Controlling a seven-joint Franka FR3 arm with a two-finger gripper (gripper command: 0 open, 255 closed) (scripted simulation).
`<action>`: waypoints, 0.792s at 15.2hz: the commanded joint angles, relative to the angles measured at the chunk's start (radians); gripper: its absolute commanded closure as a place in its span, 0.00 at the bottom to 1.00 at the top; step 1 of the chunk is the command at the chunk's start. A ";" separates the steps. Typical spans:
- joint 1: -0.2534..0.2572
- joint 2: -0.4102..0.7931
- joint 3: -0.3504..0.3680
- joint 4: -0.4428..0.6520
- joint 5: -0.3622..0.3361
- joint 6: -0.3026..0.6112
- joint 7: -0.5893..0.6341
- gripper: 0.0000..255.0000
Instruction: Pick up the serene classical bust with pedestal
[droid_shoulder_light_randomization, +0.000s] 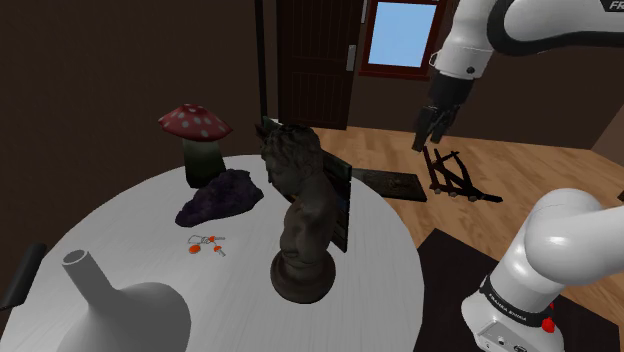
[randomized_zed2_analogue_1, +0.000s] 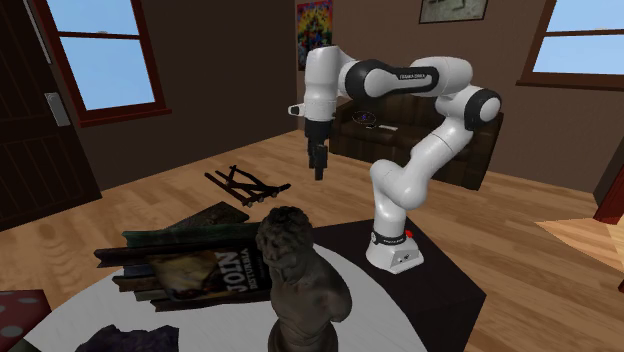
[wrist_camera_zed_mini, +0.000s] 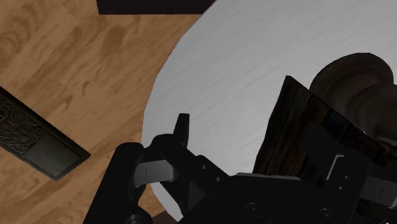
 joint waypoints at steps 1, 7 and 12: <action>0.006 -0.045 0.045 -0.056 0.056 0.050 0.082 0.00; 0.037 -0.125 0.209 -0.167 0.221 0.216 0.322 0.00; 0.053 -0.119 0.378 -0.201 0.351 0.383 0.523 0.00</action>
